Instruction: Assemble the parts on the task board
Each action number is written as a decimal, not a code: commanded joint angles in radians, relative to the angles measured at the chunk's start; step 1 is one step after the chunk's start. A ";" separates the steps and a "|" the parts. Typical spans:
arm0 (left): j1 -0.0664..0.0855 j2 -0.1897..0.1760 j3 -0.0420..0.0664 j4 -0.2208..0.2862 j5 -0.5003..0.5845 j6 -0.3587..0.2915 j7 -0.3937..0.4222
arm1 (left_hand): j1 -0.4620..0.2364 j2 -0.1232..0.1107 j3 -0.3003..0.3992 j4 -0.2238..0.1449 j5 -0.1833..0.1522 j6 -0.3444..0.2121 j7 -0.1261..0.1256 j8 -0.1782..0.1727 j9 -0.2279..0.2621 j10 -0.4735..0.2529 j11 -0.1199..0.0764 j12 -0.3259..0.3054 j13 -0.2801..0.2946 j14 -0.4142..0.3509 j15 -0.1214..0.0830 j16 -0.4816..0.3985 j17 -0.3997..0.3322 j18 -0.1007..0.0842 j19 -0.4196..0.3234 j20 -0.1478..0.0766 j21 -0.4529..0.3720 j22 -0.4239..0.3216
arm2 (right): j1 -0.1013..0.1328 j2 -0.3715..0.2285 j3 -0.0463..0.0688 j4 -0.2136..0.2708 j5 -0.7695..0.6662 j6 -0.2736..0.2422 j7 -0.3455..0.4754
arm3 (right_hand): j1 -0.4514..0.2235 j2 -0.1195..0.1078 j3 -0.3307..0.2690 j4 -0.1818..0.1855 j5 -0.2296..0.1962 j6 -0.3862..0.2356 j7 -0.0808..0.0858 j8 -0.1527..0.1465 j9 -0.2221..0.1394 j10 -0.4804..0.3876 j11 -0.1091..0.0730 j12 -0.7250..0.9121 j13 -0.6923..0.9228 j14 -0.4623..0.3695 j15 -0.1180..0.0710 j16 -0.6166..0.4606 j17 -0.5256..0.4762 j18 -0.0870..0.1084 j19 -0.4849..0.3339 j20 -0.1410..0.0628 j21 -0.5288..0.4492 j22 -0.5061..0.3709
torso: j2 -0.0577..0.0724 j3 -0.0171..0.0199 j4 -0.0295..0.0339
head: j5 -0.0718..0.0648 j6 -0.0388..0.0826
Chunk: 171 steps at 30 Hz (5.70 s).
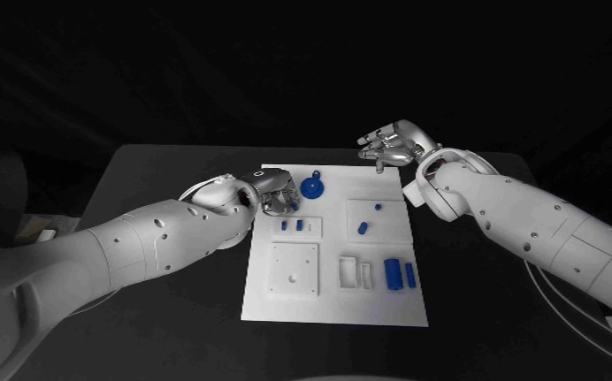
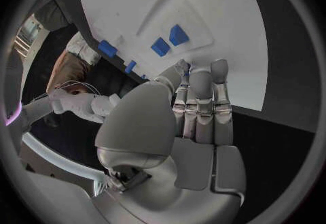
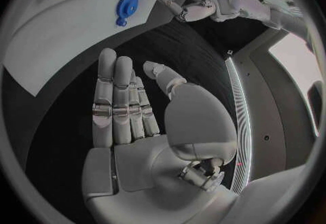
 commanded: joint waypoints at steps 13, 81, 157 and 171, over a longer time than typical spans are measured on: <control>-0.002 0.008 -0.015 -0.005 0.007 0.034 0.006 | -0.003 0.002 0.007 0.001 0.003 0.001 0.001 0.007 0.001 0.000 -0.001 -0.004 0.000 -0.003 -0.003 -0.007 -0.002 0.010 -0.009 -0.001 0.006 0.019 | 0.000 0.000 0.000 0.001 -0.003 0.012 0.008 | -0.008 -0.004 0.006 -0.001 0.004 0.002 0.002 0.005 0.002 -0.006 0.001 -0.006 -0.002 0.001 0.000 -0.007 0.000 0.017 0.000 0.000 0.006 0.001 | 0.000 0.0005 -0.0001 | 0.000 -0.003; -0.012 -0.054 0.024 -0.028 0.071 -0.115 0.055 | -0.024 -0.090 0.064 -0.024 0.006 -0.153 0.033 0.006 -0.002 -0.089 0.035 -0.005 -0.001 -0.027 0.015 -0.047 -0.019 0.023 -0.017 0.012 -0.010 0.015 | -0.021 -0.054 0.000 0.039 -0.144 0.138 -0.046 | 0.010 0.017 0.020 -0.030 -0.042 0.067 -0.018 0.005 0.003 0.030 -0.019 -0.008 -0.001 0.103 -0.027 0.144 0.099 0.022 0.045 -0.028 0.199 0.127 | -0.001 0.0007 -0.0045 | -0.019 0.000; 0.051 -0.175 0.063 0.080 1.104 -0.133 0.300 | -0.083 0.013 -0.104 0.123 -0.061 -0.134 0.022 0.034 0.000 0.000 0.012 -0.002 0.001 0.021 0.015 -0.610 -0.103 -0.038 0.027 0.010 -0.296 -0.341 | -0.142 -0.040 -0.107 0.130 -0.802 0.113 -0.400 | 0.033 -0.020 0.239 -0.013 -0.388 0.198 -0.051 0.006 0.025 0.113 -0.050 -0.009 0.002 0.108 -0.041 0.172 0.088 -0.014 0.040 -0.043 0.346 0.191 | -0.003 -0.0009 -0.0049 | -0.039 -0.004; 0.051 -0.170 0.063 0.059 1.167 -0.086 0.304 | -0.088 0.013 -0.115 0.121 -0.061 -0.132 0.022 0.036 0.000 -0.002 0.012 -0.001 0.001 0.020 0.016 -0.615 -0.103 -0.037 0.025 0.012 -0.297 -0.345 | -0.142 -0.032 -0.128 0.148 -0.866 0.086 -0.452 | 0.016 -0.020 0.296 -0.047 -0.292 0.230 -0.058 0.007 0.027 0.144 -0.054 -0.009 0.002 0.107 -0.048 0.178 0.097 -0.014 0.036 -0.050 0.399 0.247 | -0.003 -0.0006 -0.0039 | -0.042 -0.006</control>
